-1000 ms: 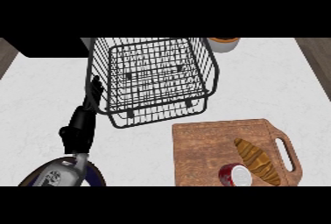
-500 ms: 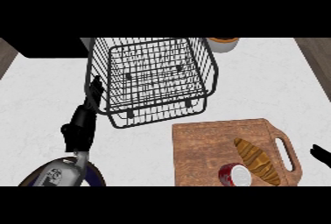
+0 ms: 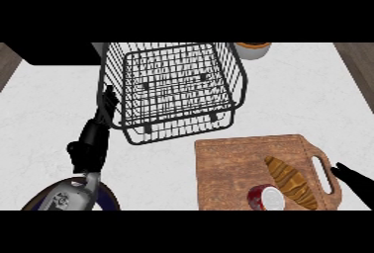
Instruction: Pick the can from the cutting board and place it in the tiered basket
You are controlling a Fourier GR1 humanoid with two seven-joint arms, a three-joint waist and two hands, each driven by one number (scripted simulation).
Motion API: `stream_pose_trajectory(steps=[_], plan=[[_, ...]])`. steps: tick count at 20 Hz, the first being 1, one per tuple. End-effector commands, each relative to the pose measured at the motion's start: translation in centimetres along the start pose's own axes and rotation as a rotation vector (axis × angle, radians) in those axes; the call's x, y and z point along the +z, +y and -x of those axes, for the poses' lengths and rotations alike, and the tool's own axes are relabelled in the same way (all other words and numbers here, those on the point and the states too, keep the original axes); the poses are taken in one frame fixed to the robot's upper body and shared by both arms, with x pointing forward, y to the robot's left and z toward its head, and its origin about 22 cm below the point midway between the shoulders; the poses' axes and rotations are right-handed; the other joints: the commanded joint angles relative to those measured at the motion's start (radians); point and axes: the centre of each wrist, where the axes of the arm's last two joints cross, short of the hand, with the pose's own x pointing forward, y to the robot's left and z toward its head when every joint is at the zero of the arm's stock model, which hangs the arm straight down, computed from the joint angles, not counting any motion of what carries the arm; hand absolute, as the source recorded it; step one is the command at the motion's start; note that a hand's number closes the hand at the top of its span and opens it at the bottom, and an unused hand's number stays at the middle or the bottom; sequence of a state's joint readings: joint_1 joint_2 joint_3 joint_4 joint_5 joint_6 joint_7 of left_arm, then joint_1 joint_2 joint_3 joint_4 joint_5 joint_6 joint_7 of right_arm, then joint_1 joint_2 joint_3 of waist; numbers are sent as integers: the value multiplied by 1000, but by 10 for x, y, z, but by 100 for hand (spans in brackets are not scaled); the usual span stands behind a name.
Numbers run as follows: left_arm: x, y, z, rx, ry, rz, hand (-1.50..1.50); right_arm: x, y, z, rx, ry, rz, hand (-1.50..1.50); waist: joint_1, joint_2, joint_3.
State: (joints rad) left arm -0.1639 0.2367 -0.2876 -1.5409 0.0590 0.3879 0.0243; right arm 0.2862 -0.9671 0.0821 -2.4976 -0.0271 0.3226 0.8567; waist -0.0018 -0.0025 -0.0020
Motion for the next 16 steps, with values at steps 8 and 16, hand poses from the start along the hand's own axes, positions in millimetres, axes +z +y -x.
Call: stream_pose_trajectory(steps=[8,16], plan=[[-6,4,-2,2,-3,2,0,24,17,-39,241,-124,100,-150,-6,-5,1],[5,7,7,-10,12,-18,0,-1,26,-35,227,-5,161,-150,-8,-3,2]])
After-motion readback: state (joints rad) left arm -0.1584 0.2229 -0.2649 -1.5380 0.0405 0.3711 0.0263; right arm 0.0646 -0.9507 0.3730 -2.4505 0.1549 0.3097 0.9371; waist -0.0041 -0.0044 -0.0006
